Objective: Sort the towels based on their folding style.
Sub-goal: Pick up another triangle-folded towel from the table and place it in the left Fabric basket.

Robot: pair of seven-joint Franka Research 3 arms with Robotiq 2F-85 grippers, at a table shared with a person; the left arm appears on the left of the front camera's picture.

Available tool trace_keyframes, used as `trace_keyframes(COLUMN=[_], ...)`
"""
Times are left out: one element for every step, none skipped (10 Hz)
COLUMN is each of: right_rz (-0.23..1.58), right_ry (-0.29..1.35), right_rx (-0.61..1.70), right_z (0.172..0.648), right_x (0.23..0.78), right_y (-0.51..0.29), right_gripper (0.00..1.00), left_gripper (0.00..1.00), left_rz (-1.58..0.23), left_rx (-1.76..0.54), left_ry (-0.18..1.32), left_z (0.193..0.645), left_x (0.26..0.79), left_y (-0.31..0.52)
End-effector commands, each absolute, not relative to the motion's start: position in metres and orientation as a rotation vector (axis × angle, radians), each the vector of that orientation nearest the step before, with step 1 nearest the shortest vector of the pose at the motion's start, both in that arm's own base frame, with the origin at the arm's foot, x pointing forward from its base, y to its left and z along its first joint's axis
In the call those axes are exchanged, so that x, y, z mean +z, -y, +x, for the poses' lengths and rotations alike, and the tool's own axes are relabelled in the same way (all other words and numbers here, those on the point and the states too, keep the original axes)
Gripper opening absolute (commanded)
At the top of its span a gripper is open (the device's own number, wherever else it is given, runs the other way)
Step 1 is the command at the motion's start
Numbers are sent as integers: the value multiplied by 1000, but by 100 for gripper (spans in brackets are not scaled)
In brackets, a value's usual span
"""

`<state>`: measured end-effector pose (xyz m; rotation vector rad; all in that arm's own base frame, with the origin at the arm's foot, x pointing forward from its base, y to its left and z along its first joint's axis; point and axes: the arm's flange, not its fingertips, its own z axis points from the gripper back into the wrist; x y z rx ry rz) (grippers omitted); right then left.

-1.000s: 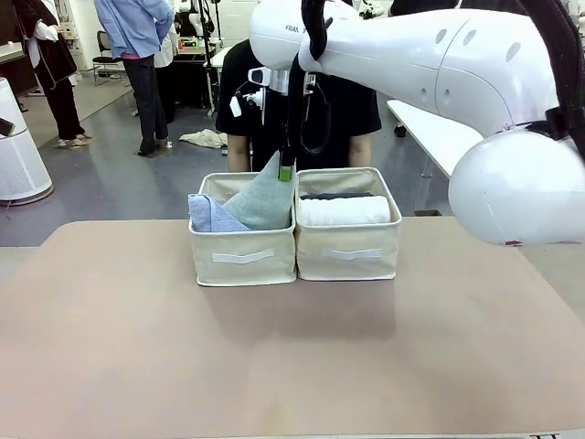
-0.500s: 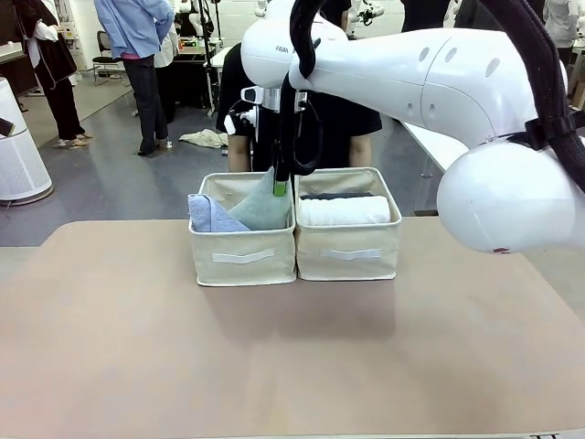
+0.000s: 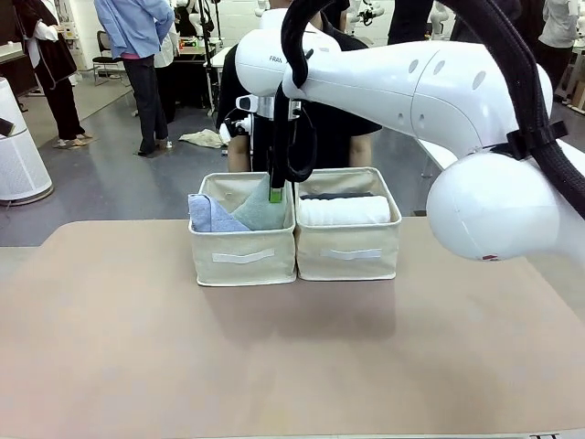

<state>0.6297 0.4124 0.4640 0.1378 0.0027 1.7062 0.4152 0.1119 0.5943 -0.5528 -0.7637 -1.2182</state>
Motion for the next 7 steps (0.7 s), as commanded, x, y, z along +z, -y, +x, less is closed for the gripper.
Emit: trace_keyframes(right_rz=[142,146,153,160,165,171,178], right_ry=[-13,-10,-13,-15,-18,-17,-18], right_rx=[1720,1718,1718,1717,1714,1711,1710], right_z=[649,649,648,649,649,649,649], right_x=[476,476,475,473,471,471,470], right_y=[-427,-428,-428,-429,-430,-430,-429], right_gripper=[19,19,19,19,19,19,19], left_gripper=[100,100,100,100,100,100,100], left_rz=[-557,-557,-557,-557,-557,-557,-557], left_rx=[-1212,-1212,-1212,-1212,-1212,-1212,-1212], left_ry=[755,755,755,755,755,755,755], left_z=[414,414,414,414,414,414,414], left_x=[596,596,596,596,596,596,596], left_y=[-112,-112,-112,-112,-112,-112,-112])
